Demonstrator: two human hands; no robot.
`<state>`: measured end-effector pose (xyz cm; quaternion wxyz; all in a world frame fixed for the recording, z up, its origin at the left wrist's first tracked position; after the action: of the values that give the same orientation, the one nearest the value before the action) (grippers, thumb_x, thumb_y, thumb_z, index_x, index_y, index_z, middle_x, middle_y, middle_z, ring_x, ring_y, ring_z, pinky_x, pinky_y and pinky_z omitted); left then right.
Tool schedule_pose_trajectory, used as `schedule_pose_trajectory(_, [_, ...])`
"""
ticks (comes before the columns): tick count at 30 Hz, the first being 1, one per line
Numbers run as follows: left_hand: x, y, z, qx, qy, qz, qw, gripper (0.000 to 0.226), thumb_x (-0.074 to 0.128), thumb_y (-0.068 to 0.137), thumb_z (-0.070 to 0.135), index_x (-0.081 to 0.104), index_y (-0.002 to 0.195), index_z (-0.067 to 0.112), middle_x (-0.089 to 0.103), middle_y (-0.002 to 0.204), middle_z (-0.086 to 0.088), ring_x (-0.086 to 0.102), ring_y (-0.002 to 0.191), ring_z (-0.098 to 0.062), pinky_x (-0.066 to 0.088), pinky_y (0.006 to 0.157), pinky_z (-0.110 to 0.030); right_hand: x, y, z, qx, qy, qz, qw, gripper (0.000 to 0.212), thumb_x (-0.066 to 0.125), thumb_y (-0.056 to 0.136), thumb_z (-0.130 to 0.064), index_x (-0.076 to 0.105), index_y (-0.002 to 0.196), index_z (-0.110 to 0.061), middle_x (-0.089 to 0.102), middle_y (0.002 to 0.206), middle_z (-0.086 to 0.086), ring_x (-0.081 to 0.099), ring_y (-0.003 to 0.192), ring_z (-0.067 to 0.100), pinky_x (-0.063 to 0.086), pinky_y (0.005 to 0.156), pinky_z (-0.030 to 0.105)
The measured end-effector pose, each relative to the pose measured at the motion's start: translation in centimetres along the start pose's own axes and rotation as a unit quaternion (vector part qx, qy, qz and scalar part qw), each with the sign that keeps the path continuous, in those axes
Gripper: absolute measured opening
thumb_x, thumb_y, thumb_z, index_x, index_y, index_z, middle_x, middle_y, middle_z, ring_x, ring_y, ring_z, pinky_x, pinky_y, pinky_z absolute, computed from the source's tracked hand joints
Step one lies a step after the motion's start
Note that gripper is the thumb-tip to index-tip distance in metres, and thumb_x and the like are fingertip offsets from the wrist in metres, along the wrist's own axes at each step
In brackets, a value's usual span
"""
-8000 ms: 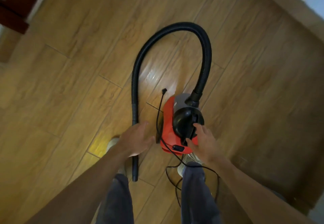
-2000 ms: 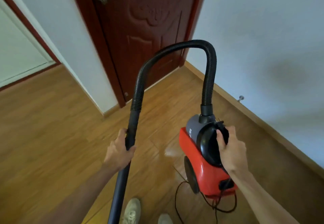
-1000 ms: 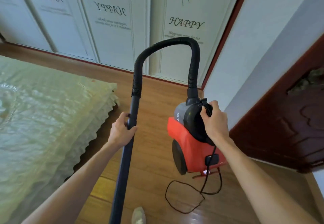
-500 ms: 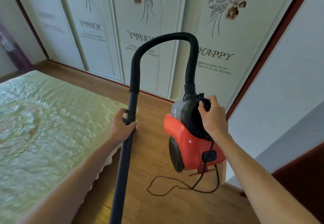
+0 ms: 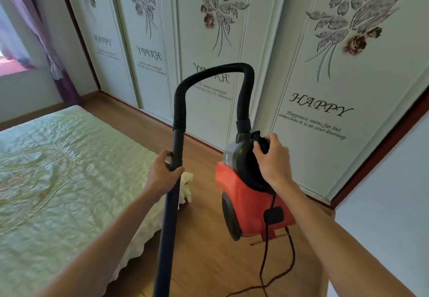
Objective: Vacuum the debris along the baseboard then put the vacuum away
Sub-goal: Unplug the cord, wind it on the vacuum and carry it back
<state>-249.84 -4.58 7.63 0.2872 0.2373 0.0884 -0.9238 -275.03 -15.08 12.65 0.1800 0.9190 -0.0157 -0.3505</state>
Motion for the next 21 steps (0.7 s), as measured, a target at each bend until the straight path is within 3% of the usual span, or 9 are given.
schedule_pose_trajectory(3, [0.8, 3.0, 1.4, -0.002, -0.006, 0.024, 1.000, 0.042, 0.071, 0.088, 0.019, 0.051, 0.124, 0.016, 0.059, 0.081, -0.002, 0.063, 0.069, -0.017, 0.053, 0.060, -0.031, 1.3, 4.6, 0.1, -0.016, 0.003, -0.010, 1.000, 0.030, 0.055, 0.096, -0.035, 0.053, 0.116, -0.012, 0.065, 0.090, 0.005, 0.065, 0.084, 0.026, 0.056, 0.072, 0.038])
schedule_pose_trajectory(9, [2.1, 10.2, 3.2, -0.015, -0.011, 0.064, 0.998, 0.044, 0.071, 0.088, 0.019, 0.050, 0.127, 0.016, 0.059, 0.083, 0.000, 0.063, 0.069, -0.016, 0.051, 0.058, -0.028, 4.8, 13.1, 0.1, -0.049, 0.024, -0.028, 0.998, 0.030, 0.056, 0.097, -0.032, 0.055, 0.117, -0.011, 0.057, 0.083, -0.005, 0.055, 0.074, 0.014, 0.044, 0.065, 0.022])
schedule_pose_trajectory(13, [3.2, 15.9, 3.2, -0.025, -0.011, 0.072, 0.997, 0.044, 0.070, 0.088, 0.020, 0.049, 0.127, 0.018, 0.061, 0.086, -0.002, 0.066, 0.071, -0.020, 0.051, 0.057, -0.028, 8.8, 18.6, 0.3, -0.059, 0.038, -0.046, 0.996, 0.032, 0.057, 0.097, -0.032, 0.055, 0.119, -0.009, 0.058, 0.088, -0.003, 0.061, 0.080, 0.019, 0.052, 0.071, 0.029])
schedule_pose_trajectory(21, [4.8, 31.1, 2.6, -0.051, -0.019, 0.092, 0.994, 0.041, 0.070, 0.089, 0.020, 0.050, 0.124, 0.016, 0.060, 0.083, -0.003, 0.062, 0.064, -0.014, 0.043, 0.047, -0.017, 18.6, 31.2, -0.2, -0.071, 0.031, -0.078, 0.994, 0.028, 0.056, 0.097, -0.034, 0.053, 0.115, -0.013, 0.060, 0.087, -0.003, 0.057, 0.077, 0.016, 0.046, 0.066, 0.026])
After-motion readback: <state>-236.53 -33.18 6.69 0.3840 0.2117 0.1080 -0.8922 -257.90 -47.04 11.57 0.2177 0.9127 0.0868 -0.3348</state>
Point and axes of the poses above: each hand's wrist, its own y-axis towards the middle knuckle, its own x-axis out of the palm, z = x × y, the point moved 2 cm from there along y, towards the middle knuckle
